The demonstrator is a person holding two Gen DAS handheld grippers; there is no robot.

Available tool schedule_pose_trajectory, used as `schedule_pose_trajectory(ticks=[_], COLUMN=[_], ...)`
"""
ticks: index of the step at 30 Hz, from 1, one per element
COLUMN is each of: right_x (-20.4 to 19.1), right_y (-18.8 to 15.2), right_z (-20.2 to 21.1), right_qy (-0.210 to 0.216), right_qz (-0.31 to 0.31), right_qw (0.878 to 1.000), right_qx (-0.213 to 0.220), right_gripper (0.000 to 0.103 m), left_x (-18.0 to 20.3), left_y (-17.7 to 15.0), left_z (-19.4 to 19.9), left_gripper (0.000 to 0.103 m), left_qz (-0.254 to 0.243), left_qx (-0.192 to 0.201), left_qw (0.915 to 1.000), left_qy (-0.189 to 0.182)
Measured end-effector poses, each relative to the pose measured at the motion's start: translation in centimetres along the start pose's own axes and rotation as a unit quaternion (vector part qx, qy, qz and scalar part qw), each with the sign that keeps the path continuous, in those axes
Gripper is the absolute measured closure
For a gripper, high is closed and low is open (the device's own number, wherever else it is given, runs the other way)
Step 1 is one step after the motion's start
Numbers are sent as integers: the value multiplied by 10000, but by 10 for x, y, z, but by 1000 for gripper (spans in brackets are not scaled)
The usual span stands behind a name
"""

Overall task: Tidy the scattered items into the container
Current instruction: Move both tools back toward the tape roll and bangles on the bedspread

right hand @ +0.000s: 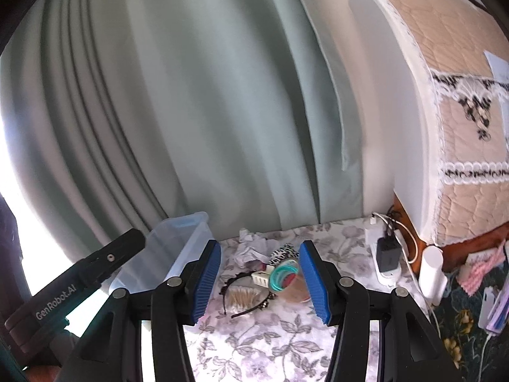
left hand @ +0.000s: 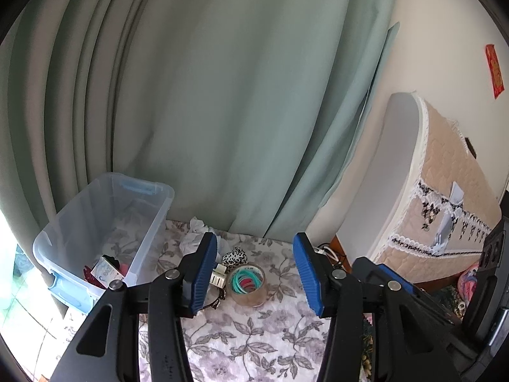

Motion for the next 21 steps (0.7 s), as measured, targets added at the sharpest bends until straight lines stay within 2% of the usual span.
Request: schedule_pose_trajectory(ticks=[12, 21], right_x=[27, 37], right_y=[-28, -59], right_z=[-43, -93], right_qy=[-178, -227], right_qz=[-278, -298], right_qw=[9982, 9935], right_qx=[-503, -1071], right_gripper=[47, 47], left_x=[-20, -46], left_y=[-27, -58], left_z=[-47, -95], left_gripper=[52, 52], left_qz=[16, 85], left_qx=[-567, -1136], left_qw=[9981, 9926], left_qy=[251, 410])
Point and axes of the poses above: each gripper's, at about its wrist camera, not at the fingertips, and z roughly against the way its jaws point, x to its right, y to its top, the point moved 5 cm from there along -z, roughly the way its jaws point, and after that the axes turned 5 degrees about z, right-handed, at the moved point
